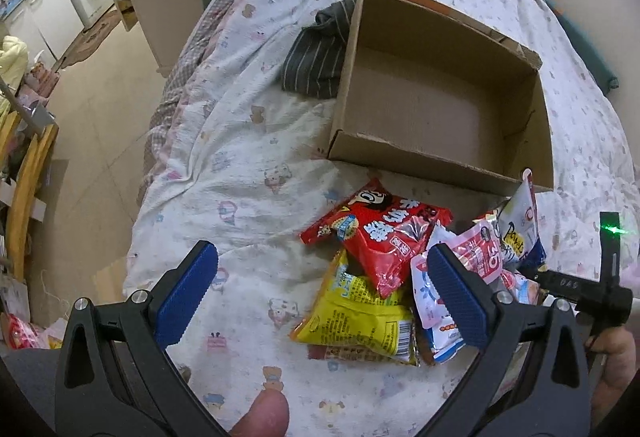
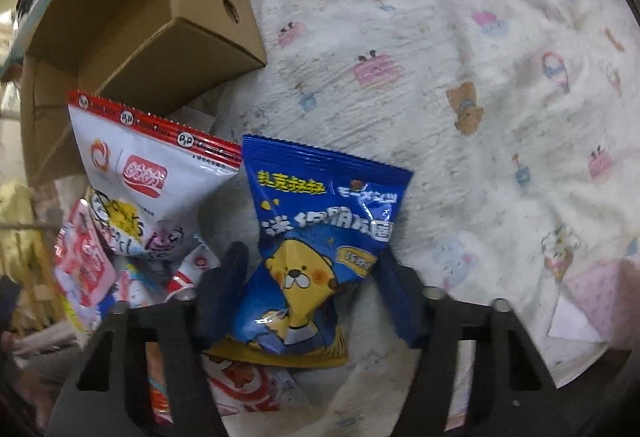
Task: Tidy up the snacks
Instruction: 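Grasp the blue cartoon-dog snack bag with the right gripper and lift, then grasp the yellow crisp bag with the left gripper while the right gripper carries the blue bag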
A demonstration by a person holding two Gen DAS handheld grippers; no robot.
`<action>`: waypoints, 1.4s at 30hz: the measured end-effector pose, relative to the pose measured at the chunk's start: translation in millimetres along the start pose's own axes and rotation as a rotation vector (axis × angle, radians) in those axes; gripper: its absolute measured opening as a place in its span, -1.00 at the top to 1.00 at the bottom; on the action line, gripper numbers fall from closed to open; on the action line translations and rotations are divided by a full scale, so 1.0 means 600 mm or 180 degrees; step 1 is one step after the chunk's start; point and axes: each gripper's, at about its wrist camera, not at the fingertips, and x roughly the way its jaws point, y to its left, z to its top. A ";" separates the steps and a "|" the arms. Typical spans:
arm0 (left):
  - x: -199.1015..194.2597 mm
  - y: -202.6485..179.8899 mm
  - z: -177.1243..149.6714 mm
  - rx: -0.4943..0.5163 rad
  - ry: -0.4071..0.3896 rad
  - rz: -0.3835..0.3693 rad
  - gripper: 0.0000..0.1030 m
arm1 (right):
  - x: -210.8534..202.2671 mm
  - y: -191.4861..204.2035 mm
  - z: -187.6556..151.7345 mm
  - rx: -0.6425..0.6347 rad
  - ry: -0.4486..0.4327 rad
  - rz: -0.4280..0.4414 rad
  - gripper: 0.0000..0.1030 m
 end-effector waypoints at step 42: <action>0.166 -0.040 -0.074 0.0135 0.1393 -0.0523 -0.16 | -0.165 0.020 -0.037 -0.0504 -0.0961 0.0905 0.12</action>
